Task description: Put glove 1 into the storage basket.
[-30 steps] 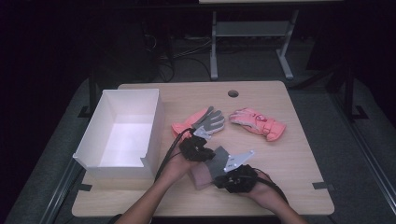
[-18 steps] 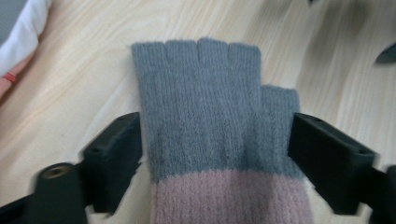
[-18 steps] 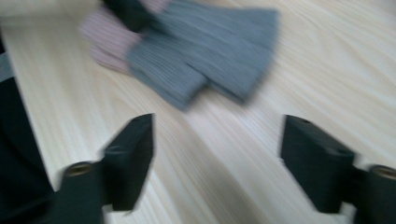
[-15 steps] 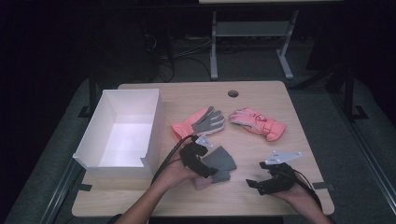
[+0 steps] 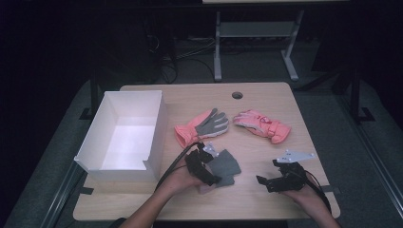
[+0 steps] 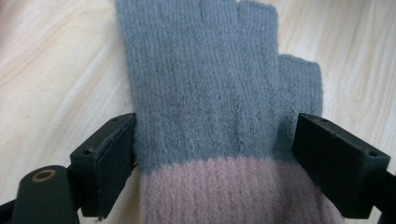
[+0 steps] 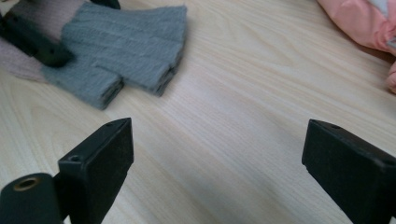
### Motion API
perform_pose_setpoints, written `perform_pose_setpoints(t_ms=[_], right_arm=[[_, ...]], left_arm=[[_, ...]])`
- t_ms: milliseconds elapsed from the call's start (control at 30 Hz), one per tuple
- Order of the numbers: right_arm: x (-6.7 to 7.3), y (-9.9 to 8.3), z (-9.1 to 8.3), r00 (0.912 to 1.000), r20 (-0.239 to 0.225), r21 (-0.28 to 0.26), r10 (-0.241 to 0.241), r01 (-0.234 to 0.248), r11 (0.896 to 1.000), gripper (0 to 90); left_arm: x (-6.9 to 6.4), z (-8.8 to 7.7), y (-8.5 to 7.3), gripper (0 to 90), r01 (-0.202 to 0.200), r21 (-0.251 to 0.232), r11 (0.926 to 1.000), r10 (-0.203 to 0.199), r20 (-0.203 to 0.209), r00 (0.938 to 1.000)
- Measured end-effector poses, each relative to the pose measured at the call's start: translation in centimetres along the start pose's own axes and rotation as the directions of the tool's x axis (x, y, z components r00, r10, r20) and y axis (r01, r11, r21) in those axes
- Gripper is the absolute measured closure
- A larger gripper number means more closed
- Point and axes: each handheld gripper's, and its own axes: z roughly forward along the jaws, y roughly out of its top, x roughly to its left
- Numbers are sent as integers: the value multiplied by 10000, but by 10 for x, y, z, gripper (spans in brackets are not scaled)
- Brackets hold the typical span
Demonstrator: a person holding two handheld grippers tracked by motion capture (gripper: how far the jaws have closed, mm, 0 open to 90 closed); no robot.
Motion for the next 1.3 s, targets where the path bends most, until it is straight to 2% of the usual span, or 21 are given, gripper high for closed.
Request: perform_pose_setpoints(t_ms=[67,233,267,333,433,533,700,1033,1100,1167,1200,1300], right_arm=[[0,0,0,10000,11,-18,-27,27,10000,86],[2,0,1,9998,196,-37,-22,23,10000,86],[2,0,0,9999,160,-124,-38,40,9999,85],[2,0,0,9999,171,-157,-15,17,9999,86],[1,0,0,9997,238,-163,29,-25,9999,86],[1,0,0,9996,290,-218,18,-12,9998,86],[1,0,1,9995,311,-142,1,4,9999,86],[-1,0,1,9991,390,-259,165,-155,9995,86],[-1,0,2,9990,401,-294,179,-168,9994,87],[-1,-1,2,9989,428,-273,195,-184,9995,87],[-2,-1,2,9989,430,-249,204,-193,9995,86],[-2,-1,2,9985,501,-325,227,-211,9993,87]], left_arm=[[0,0,0,144,-58,68,10000,58,72,10000],[0,0,0,228,-75,95,9999,72,294,9995],[0,-1,1,279,-134,151,9998,128,369,9992],[-1,-2,1,301,-116,172,9998,109,405,9991],[-1,-2,1,402,-55,172,9998,46,551,9985],[1,-3,2,483,-38,264,9996,13,908,9959],[2,-4,3,579,50,387,9992,-92,1103,9939],[6,-10,6,622,358,284,9990,-395,1415,9891],[7,-14,8,623,556,87,9984,-563,1455,9877],[8,-16,9,623,576,30,9983,-575,1466,9875],[8,-21,10,623,749,-138,9971,-721,1476,9864],[9,-28,13,622,851,-325,9958,-796,1459,9861]])
